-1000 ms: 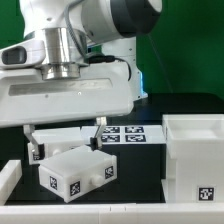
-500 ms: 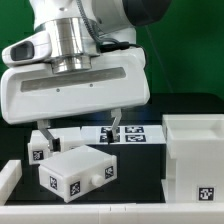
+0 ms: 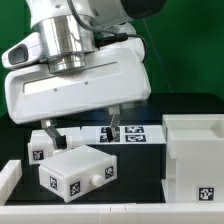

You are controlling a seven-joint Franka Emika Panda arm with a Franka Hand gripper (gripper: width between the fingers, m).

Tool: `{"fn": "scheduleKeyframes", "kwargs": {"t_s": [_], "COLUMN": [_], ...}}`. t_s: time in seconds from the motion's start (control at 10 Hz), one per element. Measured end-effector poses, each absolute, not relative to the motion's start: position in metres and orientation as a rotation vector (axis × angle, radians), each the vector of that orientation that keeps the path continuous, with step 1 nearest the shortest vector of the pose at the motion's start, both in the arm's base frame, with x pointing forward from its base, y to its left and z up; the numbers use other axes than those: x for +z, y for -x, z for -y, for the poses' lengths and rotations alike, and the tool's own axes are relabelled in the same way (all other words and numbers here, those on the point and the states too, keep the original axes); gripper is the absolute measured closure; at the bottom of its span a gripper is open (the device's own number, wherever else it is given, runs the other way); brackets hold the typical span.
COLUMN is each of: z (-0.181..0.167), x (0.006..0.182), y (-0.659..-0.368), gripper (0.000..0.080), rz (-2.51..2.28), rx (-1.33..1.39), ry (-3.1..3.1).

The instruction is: Assemble drawer

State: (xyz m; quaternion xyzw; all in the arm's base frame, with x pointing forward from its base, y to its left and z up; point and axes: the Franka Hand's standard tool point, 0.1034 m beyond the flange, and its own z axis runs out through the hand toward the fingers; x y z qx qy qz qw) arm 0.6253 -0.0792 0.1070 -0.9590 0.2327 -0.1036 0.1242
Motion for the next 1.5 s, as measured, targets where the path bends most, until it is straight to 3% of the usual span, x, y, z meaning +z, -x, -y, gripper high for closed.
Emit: {"fn": "scheduleKeyframes", "kwargs": {"t_s": [0.1,1.0,1.5], "z": [0.078,0.063,0.062], "x": [0.113,0.115,0.11], "y": [-0.632,-0.636,-0.628], "gripper": [0.015,0.015,0.015], "rz": [-0.849,-1.833,-1.911], "rx": [-0.238,0.031,0.126], "ry": [2.707,1.974,1.867]}}
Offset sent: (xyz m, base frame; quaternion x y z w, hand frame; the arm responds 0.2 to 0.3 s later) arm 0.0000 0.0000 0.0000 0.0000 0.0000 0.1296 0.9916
